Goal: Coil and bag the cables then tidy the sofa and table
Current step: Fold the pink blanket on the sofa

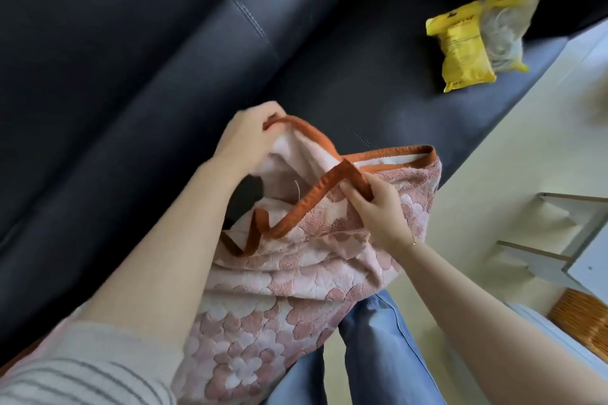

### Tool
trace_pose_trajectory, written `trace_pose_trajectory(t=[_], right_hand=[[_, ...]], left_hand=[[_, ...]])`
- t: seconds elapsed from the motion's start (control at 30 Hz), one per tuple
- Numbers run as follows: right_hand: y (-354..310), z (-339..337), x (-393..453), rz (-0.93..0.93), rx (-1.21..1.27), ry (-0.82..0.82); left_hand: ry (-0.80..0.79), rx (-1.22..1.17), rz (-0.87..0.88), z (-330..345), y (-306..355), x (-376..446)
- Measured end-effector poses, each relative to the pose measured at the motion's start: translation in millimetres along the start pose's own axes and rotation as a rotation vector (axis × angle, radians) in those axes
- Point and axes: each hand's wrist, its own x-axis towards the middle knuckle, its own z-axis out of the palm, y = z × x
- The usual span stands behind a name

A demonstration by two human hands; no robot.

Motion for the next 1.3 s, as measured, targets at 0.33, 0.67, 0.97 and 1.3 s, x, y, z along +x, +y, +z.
trace_pose_trajectory(t=[0.33, 0.67, 0.97, 1.3], right_hand=[[-10.8, -33.5, 21.7, -0.050, -0.002, -0.045], [-22.0, -36.0, 47.9, -0.255, -0.214, -0.074], [-64.0, -36.9, 84.2, -0.320, -0.151, 0.001], [-59.2, -26.0, 91.2, -0.249, -0.139, 0.007]], left_hand=[[-0.389, -0.350, -0.161, 0.3, 19.0, 53.4], [0.014, -0.718, -0.181, 32.4, 18.7, 19.9], [-0.048, -0.701, -0.087, 21.1, 37.1, 14.3], [0.018, -0.715, -0.109, 30.4, 37.9, 10.3]])
